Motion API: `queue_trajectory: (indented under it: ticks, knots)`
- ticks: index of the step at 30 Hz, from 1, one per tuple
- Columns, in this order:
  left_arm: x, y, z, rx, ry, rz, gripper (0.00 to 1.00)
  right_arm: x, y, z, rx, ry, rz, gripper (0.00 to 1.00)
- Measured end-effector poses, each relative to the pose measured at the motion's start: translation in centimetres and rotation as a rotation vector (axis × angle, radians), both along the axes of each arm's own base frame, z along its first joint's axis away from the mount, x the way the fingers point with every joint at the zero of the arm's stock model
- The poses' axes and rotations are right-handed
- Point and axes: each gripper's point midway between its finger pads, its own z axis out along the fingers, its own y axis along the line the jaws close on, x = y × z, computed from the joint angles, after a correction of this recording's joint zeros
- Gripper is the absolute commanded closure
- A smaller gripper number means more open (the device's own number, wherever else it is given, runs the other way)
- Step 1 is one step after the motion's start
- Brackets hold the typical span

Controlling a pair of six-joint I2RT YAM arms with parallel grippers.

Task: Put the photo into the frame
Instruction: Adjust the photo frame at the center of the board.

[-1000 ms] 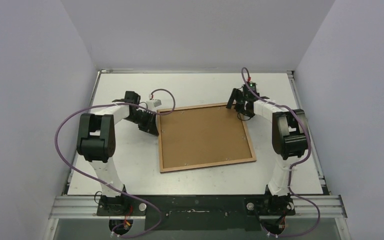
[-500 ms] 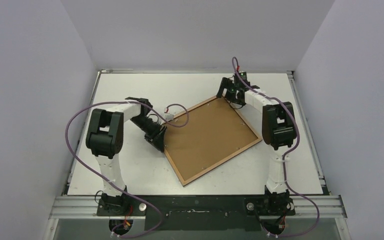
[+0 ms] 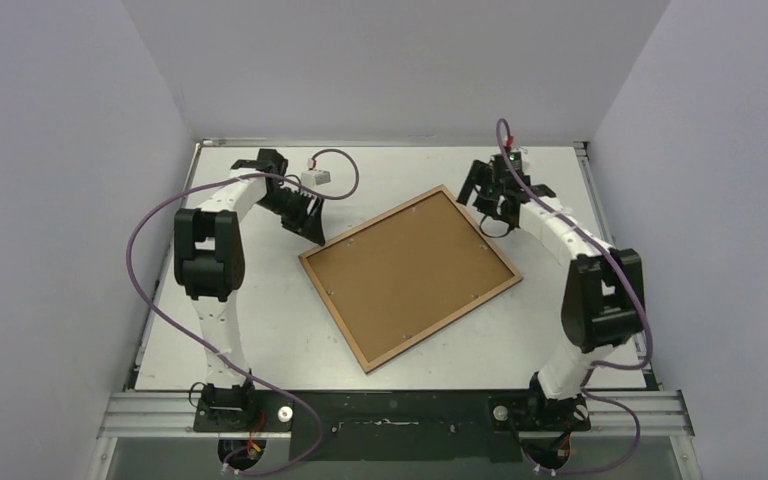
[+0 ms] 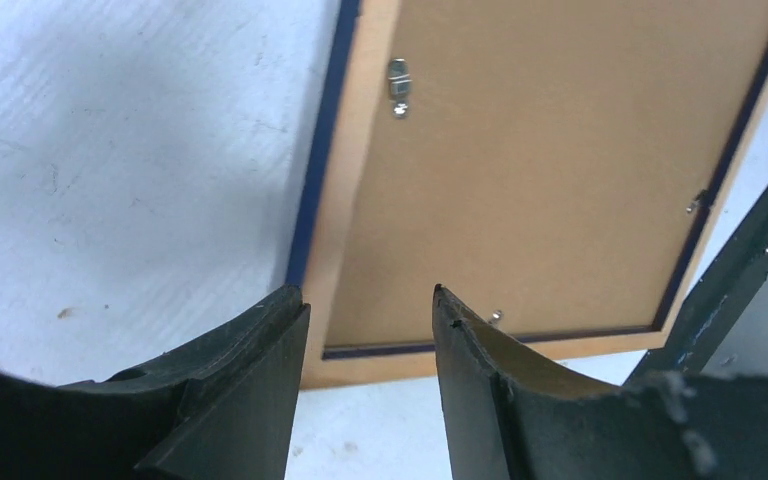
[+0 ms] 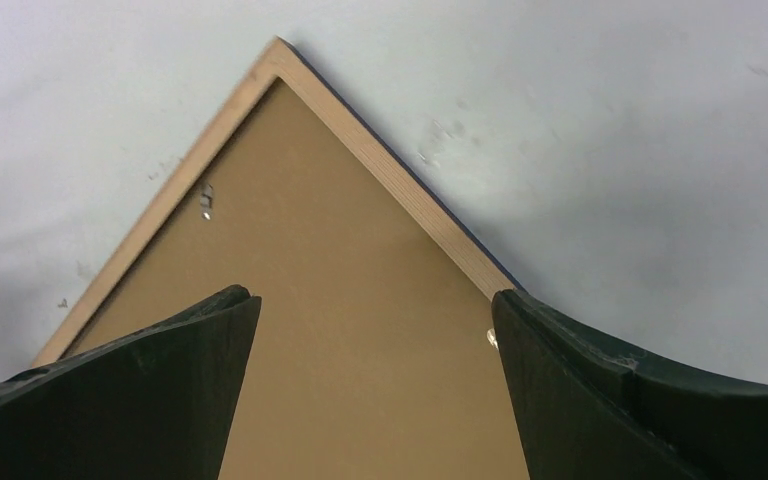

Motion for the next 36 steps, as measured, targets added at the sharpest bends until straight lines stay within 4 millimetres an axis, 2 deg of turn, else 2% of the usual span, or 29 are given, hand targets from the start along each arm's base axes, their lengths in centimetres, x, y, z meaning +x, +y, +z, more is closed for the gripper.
queue_trajectory:
  ticks: [4,8,12,17,22,25,28,32,36]
  knots:
    - [0.6,0.3,-3.2,0.027,0.058,0.038,0.57,-5.9,-3.1,0.9,0.014,0.022,-0.107,0.1]
    - [0.8,0.4,-4.0,0.036,0.069,0.055,0.62,-11.5,-3.9,-0.6,0.043,0.097,-0.159,0.1]
    - [1.3,0.2,-4.0,0.032,0.058,0.068,0.8,-16.5,-3.1,-3.1,0.079,0.208,-0.172,0.1]
    - [1.2,0.1,-4.6,0.027,0.06,0.092,0.84,-20.5,-0.8,-4.7,0.082,0.318,-0.133,0.1]
    - [0.7,0.0,-4.7,0.004,0.066,0.104,0.87,-22.6,0.5,-4.6,0.109,0.35,-0.113,0.1]
    - [0.4,0.1,-4.7,-0.01,0.064,0.108,0.89,-24.0,0.4,-6.1,0.141,0.397,-0.118,0.1]
    - [-0.9,0.2,-4.7,-0.027,0.079,0.109,0.9,-24.9,0.4,-7.8,0.147,0.458,-0.122,0.1]
    - [-4.1,0.2,-4.8,-0.048,0.12,0.095,0.91,-24.0,0.7,-8.9,0.174,0.472,-0.118,0.1]
    - [-6.4,0.0,-4.9,-0.068,0.16,0.079,0.91,-22.8,0.5,-9.0,0.184,0.466,-0.113,0.1]
